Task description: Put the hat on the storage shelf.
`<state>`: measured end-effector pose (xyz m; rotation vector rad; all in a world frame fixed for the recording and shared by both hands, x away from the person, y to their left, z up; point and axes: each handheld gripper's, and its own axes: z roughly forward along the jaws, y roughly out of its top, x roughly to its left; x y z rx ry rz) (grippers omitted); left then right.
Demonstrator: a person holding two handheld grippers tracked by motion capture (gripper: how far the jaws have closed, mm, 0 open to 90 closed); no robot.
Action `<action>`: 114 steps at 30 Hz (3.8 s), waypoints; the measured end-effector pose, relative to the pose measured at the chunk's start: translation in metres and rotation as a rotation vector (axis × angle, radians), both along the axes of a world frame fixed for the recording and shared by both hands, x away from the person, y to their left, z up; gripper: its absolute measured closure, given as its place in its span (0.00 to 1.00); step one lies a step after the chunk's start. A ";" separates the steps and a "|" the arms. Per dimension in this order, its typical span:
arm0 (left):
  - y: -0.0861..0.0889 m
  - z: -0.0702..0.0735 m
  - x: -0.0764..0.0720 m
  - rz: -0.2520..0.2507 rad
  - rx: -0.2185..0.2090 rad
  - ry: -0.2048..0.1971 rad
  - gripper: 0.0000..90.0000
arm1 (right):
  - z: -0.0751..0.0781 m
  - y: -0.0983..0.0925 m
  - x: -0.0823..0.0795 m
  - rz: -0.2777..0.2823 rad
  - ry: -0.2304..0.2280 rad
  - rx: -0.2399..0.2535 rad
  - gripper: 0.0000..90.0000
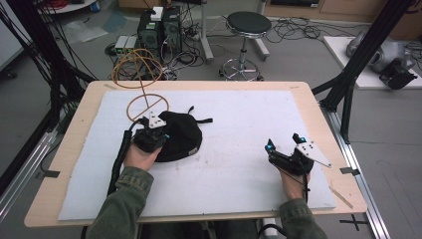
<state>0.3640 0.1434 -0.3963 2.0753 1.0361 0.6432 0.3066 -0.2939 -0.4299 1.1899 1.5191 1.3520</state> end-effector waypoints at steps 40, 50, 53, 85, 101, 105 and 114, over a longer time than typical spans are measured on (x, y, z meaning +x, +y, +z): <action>0.022 0.048 -0.064 0.028 -0.118 -0.472 0.97 | 0.002 0.003 -0.001 0.002 -0.011 0.003 0.06; 0.028 0.078 -0.076 0.066 -0.134 -0.630 0.97 | 0.002 0.003 0.000 0.001 -0.013 0.000 0.06; 0.030 0.083 -0.076 0.078 -0.134 -0.655 0.97 | 0.002 0.003 0.000 0.003 -0.008 0.005 0.06; 0.065 0.134 0.015 0.268 -0.160 -0.751 0.97 | 0.009 0.004 -0.002 0.023 -0.033 0.028 0.06; 0.088 0.146 0.061 0.292 -0.152 -0.575 0.97 | 0.008 0.005 -0.002 0.022 -0.032 0.017 0.06; 0.091 0.147 0.069 0.283 -0.132 -0.512 0.97 | 0.007 0.006 0.000 0.029 -0.031 0.006 0.06; 0.088 0.150 0.085 0.257 -0.100 -0.409 0.97 | 0.008 0.007 -0.001 0.029 -0.028 0.004 0.06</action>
